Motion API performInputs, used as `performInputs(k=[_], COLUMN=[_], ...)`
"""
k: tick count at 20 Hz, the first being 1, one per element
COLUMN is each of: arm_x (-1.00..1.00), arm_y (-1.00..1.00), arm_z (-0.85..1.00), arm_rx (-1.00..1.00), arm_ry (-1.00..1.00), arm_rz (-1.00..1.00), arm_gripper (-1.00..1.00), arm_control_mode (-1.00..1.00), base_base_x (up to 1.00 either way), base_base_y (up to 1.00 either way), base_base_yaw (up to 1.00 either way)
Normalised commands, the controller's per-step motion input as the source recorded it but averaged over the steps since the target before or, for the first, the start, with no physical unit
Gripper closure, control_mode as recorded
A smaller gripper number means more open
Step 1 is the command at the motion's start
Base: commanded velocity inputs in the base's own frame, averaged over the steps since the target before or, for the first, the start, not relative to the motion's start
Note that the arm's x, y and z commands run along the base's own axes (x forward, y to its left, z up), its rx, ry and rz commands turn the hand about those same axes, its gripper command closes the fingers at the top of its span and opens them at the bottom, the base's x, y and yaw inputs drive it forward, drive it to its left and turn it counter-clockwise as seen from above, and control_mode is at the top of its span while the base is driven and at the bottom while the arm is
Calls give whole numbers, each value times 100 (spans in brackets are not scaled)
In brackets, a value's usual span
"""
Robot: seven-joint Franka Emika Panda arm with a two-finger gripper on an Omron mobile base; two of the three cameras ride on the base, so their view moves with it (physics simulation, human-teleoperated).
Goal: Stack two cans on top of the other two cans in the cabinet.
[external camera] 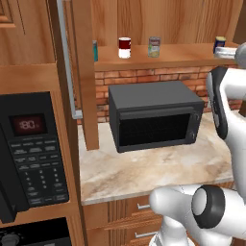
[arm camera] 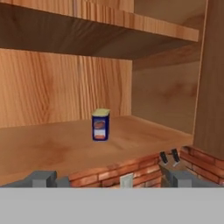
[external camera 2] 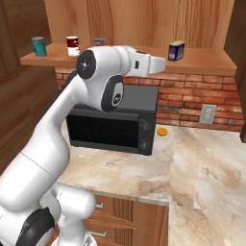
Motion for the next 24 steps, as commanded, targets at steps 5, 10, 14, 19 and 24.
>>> performInputs(k=[5,10,14,19,24], arm_x=[32,30,32,35,19], arm_y=[12,4,0,-1,-8], arm_z=[0,0,0,-6,-10], arm_rx=[0,0,0,0,2], arm_ry=[0,0,0,0,0], arm_rz=[0,0,0,0,0], arm_gripper=[-100,-100,-100,-100,-100], arm_control_mode=[-100,-100,-100,-100,-100], base_base_x=[0,0,0,0,0], base_base_y=[0,0,0,0,0], base_base_yaw=[0,0,0,0,0])
